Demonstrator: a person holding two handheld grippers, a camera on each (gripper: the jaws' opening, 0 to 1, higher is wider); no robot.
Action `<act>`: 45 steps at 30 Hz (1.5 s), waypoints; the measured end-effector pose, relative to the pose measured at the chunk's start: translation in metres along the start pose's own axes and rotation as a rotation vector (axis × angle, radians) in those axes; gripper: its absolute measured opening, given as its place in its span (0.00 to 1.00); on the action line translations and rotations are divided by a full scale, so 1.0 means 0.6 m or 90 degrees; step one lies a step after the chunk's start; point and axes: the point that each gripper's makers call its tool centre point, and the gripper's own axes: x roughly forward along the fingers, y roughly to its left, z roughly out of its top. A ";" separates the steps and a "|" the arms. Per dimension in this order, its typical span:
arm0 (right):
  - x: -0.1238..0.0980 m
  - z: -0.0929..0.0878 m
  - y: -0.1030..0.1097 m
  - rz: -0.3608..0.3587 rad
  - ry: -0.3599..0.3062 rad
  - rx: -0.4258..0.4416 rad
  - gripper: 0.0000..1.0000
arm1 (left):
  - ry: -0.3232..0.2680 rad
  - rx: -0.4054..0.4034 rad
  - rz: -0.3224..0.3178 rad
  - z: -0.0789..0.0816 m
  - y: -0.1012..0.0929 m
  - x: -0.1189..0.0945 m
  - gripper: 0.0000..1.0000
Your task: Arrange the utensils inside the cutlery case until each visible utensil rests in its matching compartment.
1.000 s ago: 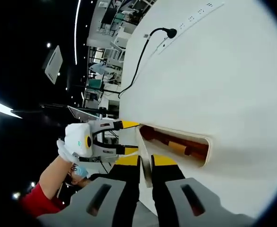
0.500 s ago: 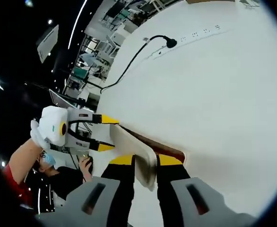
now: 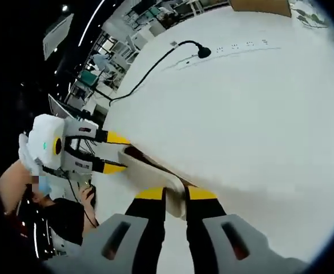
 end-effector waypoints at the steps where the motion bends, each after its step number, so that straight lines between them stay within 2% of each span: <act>1: 0.001 0.010 -0.006 0.013 -0.024 0.032 0.08 | -0.003 0.003 0.003 -0.002 0.001 0.001 0.33; 3: 0.000 0.012 -0.015 0.024 -0.029 0.078 0.08 | -0.005 0.011 0.009 -0.006 -0.003 0.001 0.42; 6: 0.001 0.004 -0.030 0.022 -0.017 0.051 0.08 | -0.018 0.033 0.006 -0.003 -0.015 0.000 0.50; 9: 0.006 -0.007 -0.034 0.009 0.006 0.015 0.08 | 0.000 0.063 0.009 -0.007 -0.017 0.009 0.50; 12: 0.006 -0.008 -0.040 0.003 -0.001 0.035 0.08 | 0.007 0.089 0.030 -0.001 -0.016 0.017 0.44; 13: 0.007 -0.006 -0.042 0.004 -0.002 0.039 0.08 | 0.007 0.098 0.020 0.002 -0.022 0.019 0.43; 16: 0.008 -0.006 -0.048 -0.007 0.004 0.034 0.07 | 0.014 0.121 0.026 0.008 -0.025 0.027 0.46; 18: 0.011 -0.003 -0.055 -0.015 0.006 0.029 0.07 | 0.013 0.121 0.017 0.011 -0.029 0.030 0.46; 20: 0.010 -0.002 -0.053 -0.012 0.006 0.025 0.07 | 0.038 0.146 0.023 0.005 -0.027 0.037 0.42; 21: 0.010 -0.003 -0.052 -0.013 0.005 0.021 0.07 | 0.035 0.140 0.012 0.007 -0.033 0.040 0.40; 25: 0.004 -0.006 -0.059 -0.047 0.012 -0.072 0.04 | 0.038 0.144 0.008 0.009 -0.037 0.050 0.39; 27: 0.002 -0.006 -0.057 -0.052 0.015 -0.080 0.04 | 0.037 0.145 0.008 0.012 -0.036 0.050 0.39; 28: -0.001 -0.005 -0.064 -0.066 0.015 -0.104 0.03 | 0.036 0.142 0.004 0.013 -0.037 0.050 0.39; 30: -0.008 -0.001 -0.065 -0.074 -0.004 -0.124 0.02 | 0.037 0.135 0.001 0.012 -0.035 0.051 0.39; 32: -0.013 0.004 -0.070 -0.080 -0.040 -0.125 0.10 | 0.034 0.130 -0.003 0.012 -0.035 0.050 0.39; 34: -0.011 -0.003 -0.068 -0.055 -0.047 -0.066 0.19 | 0.030 0.127 -0.007 0.011 -0.035 0.050 0.39; 36: -0.006 -0.018 -0.064 -0.019 -0.039 -0.001 0.14 | 0.026 0.112 -0.011 0.012 -0.035 0.049 0.39; 37: -0.005 -0.023 -0.069 -0.021 -0.037 0.023 0.10 | 0.025 0.108 -0.014 0.013 -0.034 0.048 0.39; 38: -0.004 -0.024 -0.076 -0.028 -0.047 0.016 0.12 | 0.023 0.103 -0.017 0.014 -0.034 0.048 0.39; 39: -0.001 -0.024 -0.075 -0.025 -0.060 0.028 0.16 | 0.024 0.104 -0.018 0.013 -0.035 0.049 0.39; 40: 0.003 -0.031 -0.073 -0.014 -0.055 0.048 0.19 | 0.023 0.107 -0.015 0.015 -0.033 0.049 0.39; 42: 0.008 -0.039 -0.060 0.012 -0.054 0.071 0.17 | 0.018 0.104 -0.011 0.025 -0.033 0.049 0.39; 45: 0.008 -0.041 -0.063 0.009 -0.062 0.081 0.16 | 0.033 0.115 -0.009 0.024 -0.035 0.053 0.39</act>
